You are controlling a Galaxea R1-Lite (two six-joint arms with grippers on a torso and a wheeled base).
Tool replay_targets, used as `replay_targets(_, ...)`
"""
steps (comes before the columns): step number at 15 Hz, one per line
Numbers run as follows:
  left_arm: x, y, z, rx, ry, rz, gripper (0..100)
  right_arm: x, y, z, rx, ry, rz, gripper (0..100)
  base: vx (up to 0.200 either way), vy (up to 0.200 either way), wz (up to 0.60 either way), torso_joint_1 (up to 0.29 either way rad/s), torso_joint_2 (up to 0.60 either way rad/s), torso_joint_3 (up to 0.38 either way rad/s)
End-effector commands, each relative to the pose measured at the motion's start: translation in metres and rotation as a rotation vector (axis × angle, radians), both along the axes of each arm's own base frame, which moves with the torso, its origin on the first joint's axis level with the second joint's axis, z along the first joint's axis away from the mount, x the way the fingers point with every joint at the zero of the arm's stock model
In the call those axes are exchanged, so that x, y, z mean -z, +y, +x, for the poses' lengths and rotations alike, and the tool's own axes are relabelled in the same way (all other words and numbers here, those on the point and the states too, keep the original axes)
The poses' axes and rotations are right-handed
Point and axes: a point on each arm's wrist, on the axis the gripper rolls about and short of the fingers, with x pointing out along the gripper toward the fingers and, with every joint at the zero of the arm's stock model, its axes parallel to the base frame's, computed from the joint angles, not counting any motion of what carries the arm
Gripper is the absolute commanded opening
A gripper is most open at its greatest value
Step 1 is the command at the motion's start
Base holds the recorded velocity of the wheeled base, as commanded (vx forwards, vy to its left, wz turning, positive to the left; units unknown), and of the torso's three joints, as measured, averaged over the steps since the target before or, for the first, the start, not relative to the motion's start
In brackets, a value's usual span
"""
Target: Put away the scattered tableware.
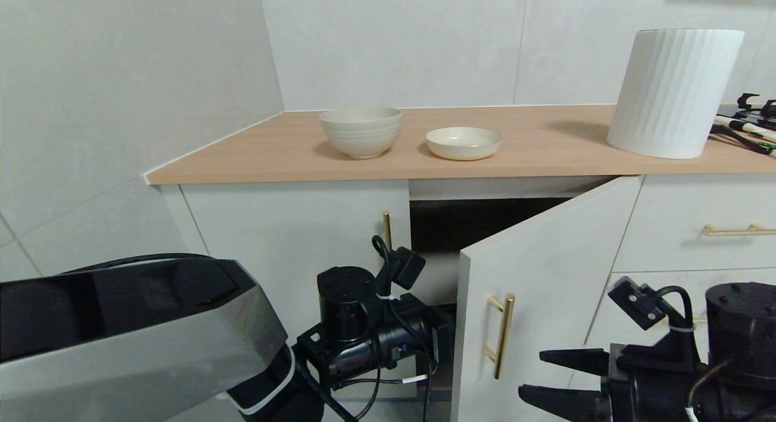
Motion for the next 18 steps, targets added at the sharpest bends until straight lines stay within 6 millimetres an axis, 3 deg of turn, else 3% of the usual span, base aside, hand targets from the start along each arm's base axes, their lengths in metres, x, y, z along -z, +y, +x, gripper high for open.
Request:
replay_targets(1,-0.006,-0.001,-0.002,0.007,-0.011,-0.011,0,-0.004,-0.01,-0.019,-0.001,-0.024,0.013,100,0.0,0.0,0.0,0.0,0.0,0.0)
replay_targets(5,-0.007,-0.008,0.0,0.016,0.005,0.003,0,-0.001,-0.013,-0.026,-0.006,-0.015,0.008,100,0.0,0.0,0.0,0.0,0.0,0.0)
replay_targets(10,-0.006,-0.013,0.005,0.018,0.012,0.01,0,0.002,-0.008,-0.03,-0.042,0.004,-0.003,100,-0.2,0.0,0.0,0.002,0.0,-0.001)
replay_targets(18,0.001,-0.029,0.023,0.015,0.048,0.041,0,0.002,-0.01,-0.032,-0.052,-0.025,-0.012,100,-0.025,0.0,0.0,0.001,0.0,0.0)
